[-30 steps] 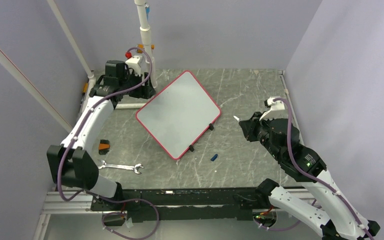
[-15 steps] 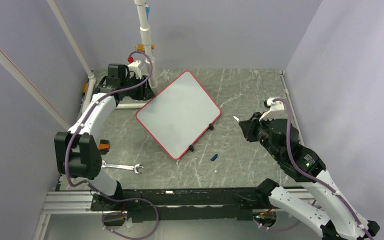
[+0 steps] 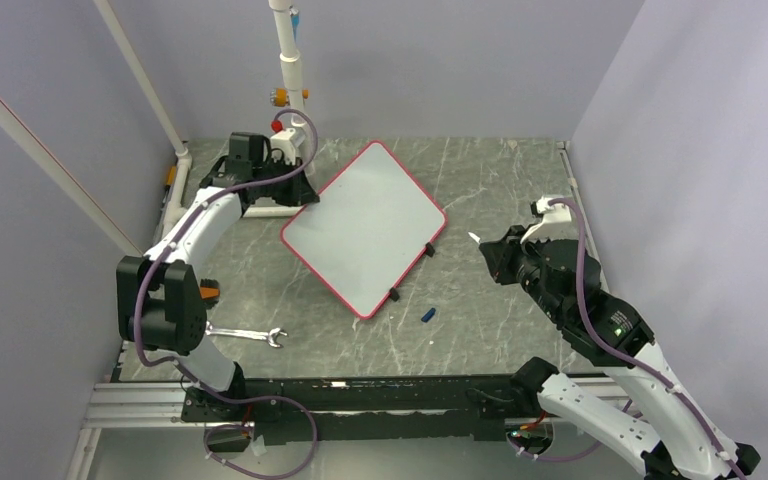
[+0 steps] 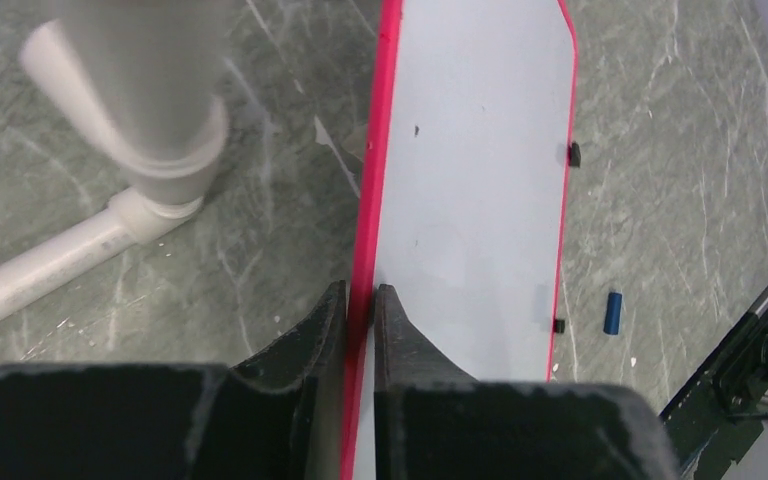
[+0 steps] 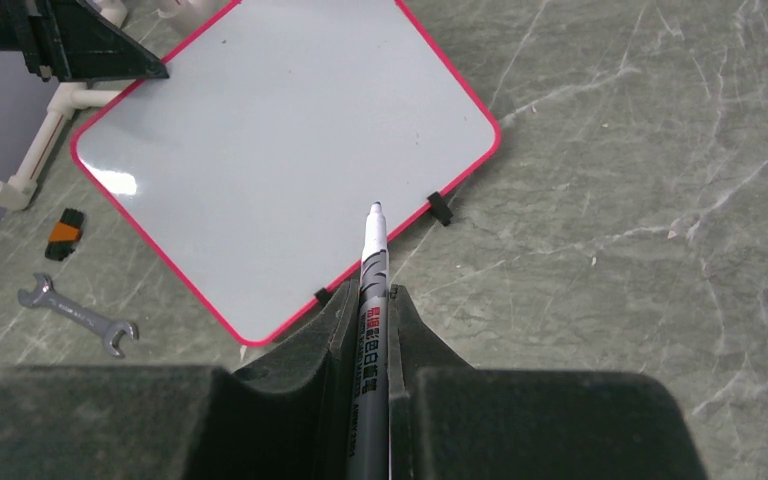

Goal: Write a sentence on the whiteboard
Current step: Move the whiteboard stand to the center of the board.

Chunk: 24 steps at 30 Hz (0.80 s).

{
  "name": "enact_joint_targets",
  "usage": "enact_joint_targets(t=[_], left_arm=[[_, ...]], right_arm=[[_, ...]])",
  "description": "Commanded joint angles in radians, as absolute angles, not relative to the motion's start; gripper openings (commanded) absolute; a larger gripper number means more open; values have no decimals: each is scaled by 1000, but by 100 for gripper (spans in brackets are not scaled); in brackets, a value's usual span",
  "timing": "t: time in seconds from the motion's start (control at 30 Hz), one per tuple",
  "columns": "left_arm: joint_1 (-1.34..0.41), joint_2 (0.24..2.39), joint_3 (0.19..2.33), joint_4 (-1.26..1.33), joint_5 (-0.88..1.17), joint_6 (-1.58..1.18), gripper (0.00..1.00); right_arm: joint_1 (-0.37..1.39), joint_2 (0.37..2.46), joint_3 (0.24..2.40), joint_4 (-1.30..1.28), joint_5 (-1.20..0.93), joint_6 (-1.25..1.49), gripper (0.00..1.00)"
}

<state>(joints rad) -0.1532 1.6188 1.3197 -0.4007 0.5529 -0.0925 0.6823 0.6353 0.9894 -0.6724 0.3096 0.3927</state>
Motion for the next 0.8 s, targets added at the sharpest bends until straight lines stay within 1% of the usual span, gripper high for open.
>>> enact_joint_targets(t=[0.0,0.2,0.3,0.33,0.37,0.47,0.53,0.63,0.77], left_arm=[[-219,1591,1333,-437,566,-27,10],[-276,1592,1358,-468,585,50,10],[-290,1608,1379,-487,580,58,14],[-292,1610,1383,-490,577,58,17],[-293,1608,1384,-491,572,56,23],[-293,1591,1383,-499,525,50,46],[-291,1583,1384,-515,470,40,55],[-290,1578,1381,-538,423,13,60],[-282,1579,1380,-565,419,-36,58]], right_arm=[[684,617,995,-667,333,377,0],[684,622,992,-669,323,376,0],[684,626,983,-662,313,378,0],[684,628,980,-659,310,377,0],[685,631,978,-658,307,378,0],[684,642,976,-654,299,379,0],[684,648,976,-649,298,379,0],[683,661,981,-643,293,380,0],[684,679,983,-629,287,386,0]])
